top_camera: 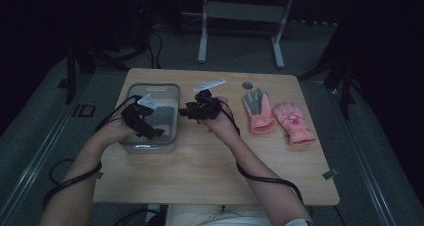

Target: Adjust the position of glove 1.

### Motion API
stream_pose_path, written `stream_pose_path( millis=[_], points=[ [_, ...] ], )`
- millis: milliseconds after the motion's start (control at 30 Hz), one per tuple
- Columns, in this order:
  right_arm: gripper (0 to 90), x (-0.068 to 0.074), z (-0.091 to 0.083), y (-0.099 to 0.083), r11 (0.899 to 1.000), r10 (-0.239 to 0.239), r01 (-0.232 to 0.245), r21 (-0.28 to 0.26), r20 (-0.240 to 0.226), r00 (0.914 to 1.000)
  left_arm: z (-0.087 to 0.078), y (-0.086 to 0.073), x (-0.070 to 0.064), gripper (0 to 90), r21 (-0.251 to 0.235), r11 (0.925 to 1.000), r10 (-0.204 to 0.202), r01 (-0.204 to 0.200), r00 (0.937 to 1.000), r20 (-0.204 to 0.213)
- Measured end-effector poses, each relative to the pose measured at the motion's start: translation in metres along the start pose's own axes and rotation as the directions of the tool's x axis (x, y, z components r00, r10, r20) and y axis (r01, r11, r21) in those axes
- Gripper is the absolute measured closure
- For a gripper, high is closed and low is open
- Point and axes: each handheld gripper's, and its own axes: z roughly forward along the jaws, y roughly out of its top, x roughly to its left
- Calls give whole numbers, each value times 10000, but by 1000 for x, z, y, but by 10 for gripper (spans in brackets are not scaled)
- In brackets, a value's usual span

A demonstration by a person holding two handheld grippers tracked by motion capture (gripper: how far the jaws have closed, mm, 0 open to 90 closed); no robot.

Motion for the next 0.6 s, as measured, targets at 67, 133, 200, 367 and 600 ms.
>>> stream_pose_path(
  millis=[67, 133, 200, 367, 600],
  points=[
    [542, 1, -4, -4, 10000, -28, 28, 37, -14, 10000, -1, 2, -4, 61, -127, 9999, 8, -7, 10000, 54],
    [537, 2, -7, -6, 9999, -102, 102, 64, -15, 9999, -2, 7, -15, 46, -489, 9988, 69, -60, 9998, 165],
    [531, 3, -11, -11, 9997, -204, 203, 126, 118, 9997, 0, 12, -26, 19, -577, 9983, 60, -49, 9998, 184],
    [446, 1, -23, -23, 9995, -238, 238, 219, -26, 9997, 4, 20, -53, 19, -1157, 9933, -11, 42, 9996, 265],
    [508, -11, -53, -39, 9999, -39, 38, -96, -32, 10000, 9, 26, -83, 19, -2027, 9792, 187, -69, 9982, 566]
  ],
)
